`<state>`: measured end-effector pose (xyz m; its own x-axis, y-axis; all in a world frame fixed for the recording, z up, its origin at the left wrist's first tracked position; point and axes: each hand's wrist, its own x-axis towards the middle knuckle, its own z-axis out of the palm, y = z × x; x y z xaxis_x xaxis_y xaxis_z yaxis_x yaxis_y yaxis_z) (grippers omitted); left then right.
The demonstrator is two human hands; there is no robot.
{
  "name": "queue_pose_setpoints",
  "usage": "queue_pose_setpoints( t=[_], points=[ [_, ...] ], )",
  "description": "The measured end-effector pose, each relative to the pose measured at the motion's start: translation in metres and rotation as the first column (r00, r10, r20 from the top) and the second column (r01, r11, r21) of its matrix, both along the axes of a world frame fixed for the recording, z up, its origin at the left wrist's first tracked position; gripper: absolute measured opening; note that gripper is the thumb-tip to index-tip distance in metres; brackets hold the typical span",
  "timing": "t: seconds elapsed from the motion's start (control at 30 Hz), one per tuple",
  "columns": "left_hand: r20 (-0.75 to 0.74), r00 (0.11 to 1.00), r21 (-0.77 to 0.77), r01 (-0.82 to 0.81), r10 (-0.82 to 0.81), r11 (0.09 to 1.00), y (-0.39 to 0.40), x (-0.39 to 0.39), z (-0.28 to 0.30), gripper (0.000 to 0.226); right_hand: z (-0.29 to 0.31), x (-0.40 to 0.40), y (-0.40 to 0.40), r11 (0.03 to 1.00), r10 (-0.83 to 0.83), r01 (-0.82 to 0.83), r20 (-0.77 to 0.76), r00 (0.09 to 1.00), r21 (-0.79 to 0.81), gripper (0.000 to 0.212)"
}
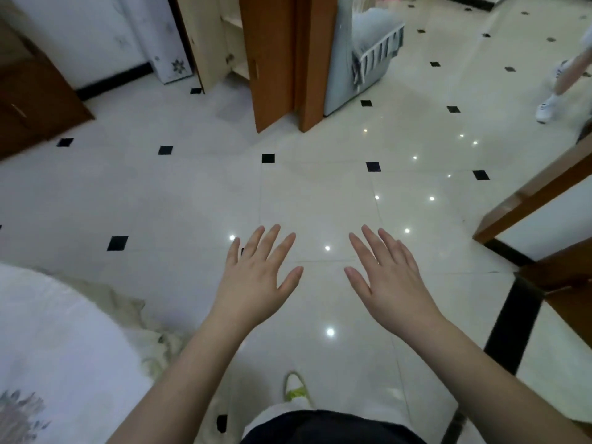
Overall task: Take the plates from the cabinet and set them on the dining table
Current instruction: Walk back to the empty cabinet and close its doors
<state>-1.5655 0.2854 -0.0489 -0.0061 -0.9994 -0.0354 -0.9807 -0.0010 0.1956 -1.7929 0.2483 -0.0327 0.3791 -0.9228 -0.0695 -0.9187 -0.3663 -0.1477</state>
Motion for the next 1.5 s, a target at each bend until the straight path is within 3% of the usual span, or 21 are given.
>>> queue_pose_setpoints(
  t=[0.37,0.77,1.07,1.5],
  points=[
    [0.046,0.996,-0.019,-0.082,0.083,0.996,-0.176,0.070,0.012,0.073,-0.007,0.072,-0.194,0.996,0.092,-0.092,0.048,0.995,-0.004,0.072],
    [0.081,0.958,-0.025,-0.275,0.276,0.961,-0.363,0.153,0.024,0.072,0.001,0.165,-0.438,0.961,0.278,-0.277,0.042,0.960,-0.018,0.076],
    [0.047,0.916,-0.073,-0.395,0.399,0.916,-0.445,0.272,0.005,0.062,-0.001,0.303,-0.549,0.934,0.356,-0.355,0.042,0.933,-0.042,0.076],
    [0.074,0.947,-0.100,-0.305,0.313,0.947,-0.595,0.473,0.024,0.064,0.008,0.493,-0.672,0.960,0.277,-0.274,0.043,0.960,-0.061,0.071]
  ],
)
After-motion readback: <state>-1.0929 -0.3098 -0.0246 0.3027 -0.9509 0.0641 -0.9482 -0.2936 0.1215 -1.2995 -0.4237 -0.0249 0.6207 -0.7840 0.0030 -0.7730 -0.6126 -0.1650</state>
